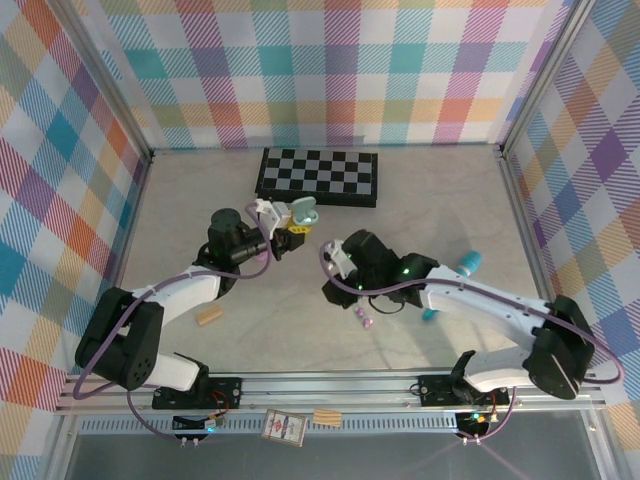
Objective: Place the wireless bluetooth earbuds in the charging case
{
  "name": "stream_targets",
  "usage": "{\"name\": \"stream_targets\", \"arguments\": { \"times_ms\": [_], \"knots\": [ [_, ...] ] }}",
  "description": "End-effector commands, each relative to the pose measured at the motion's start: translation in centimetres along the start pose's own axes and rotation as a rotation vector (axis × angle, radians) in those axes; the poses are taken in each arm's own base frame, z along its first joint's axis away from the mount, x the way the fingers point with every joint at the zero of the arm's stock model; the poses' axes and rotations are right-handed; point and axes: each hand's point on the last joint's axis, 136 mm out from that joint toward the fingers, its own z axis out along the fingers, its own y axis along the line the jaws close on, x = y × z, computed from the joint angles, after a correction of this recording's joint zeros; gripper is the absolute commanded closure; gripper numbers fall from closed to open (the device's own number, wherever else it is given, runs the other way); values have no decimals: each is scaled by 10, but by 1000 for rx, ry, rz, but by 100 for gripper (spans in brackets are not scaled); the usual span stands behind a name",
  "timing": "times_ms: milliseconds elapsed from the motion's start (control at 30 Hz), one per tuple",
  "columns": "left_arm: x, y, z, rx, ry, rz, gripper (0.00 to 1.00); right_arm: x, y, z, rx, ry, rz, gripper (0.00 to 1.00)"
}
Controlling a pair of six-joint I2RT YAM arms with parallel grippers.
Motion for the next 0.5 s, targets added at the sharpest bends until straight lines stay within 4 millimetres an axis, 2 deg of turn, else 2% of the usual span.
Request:
{"name": "stream_targets", "arguments": {
  "times_ms": [0,100,200,300,467],
  "knots": [
    [-4,-18,-2,46,-20,68,74,-41,1,-30,31,-133,-63,81],
    [-3,-28,-2,72,-21,86,74,-72,5,-46,31,-235,-84,82],
    [-1,-38,0,89,-15,112,74,-97,3,-54,54,-313,-86,82],
    [-3,-44,2,99,-18,124,74,-113,-1,-54,77,-350,-91,82],
    [-7,-51,1,119,-26,133,74,-124,-8,-49,91,-379,-88,82]
  ]
}}
